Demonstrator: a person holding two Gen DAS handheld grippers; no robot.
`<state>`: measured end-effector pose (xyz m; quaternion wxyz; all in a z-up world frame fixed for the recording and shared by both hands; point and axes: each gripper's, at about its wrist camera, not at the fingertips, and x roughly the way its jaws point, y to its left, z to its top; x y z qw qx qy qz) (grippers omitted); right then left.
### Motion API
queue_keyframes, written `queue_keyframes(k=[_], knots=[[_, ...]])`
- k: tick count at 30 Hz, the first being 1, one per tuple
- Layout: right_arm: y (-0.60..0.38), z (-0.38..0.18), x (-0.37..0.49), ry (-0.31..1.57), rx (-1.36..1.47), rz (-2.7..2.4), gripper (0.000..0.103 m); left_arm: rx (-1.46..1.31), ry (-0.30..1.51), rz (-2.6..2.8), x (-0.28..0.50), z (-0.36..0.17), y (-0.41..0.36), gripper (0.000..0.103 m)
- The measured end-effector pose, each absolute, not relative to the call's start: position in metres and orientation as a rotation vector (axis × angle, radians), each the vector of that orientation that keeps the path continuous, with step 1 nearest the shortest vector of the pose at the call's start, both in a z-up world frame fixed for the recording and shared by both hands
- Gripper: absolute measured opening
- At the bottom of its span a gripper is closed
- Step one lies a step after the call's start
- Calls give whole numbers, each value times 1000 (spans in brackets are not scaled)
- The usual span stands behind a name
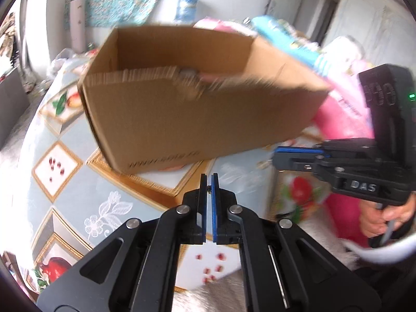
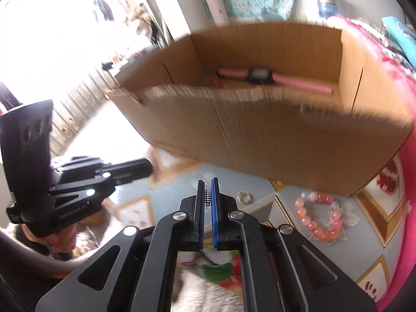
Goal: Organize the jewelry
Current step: 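Lift the silver clasp with the right gripper and carry it over the box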
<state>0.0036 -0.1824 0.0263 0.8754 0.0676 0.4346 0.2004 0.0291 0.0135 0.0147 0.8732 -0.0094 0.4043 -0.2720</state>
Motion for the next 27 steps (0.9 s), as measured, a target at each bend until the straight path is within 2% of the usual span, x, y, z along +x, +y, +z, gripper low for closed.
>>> queue_keyframes(k=[7, 10, 20, 27], knots=[[-187, 97, 14, 708, 128, 446, 5, -122, 706, -733, 37, 90, 27, 2], [-196, 100, 44, 736, 138, 413, 5, -137, 728, -725, 65, 102, 27, 2], [-220, 44, 139, 1067, 125, 255, 5, -79, 1105, -608, 171, 49, -15, 2], [-235, 38, 154, 1098, 151, 222, 6, -43, 1160, -540, 190, 32, -23, 6]])
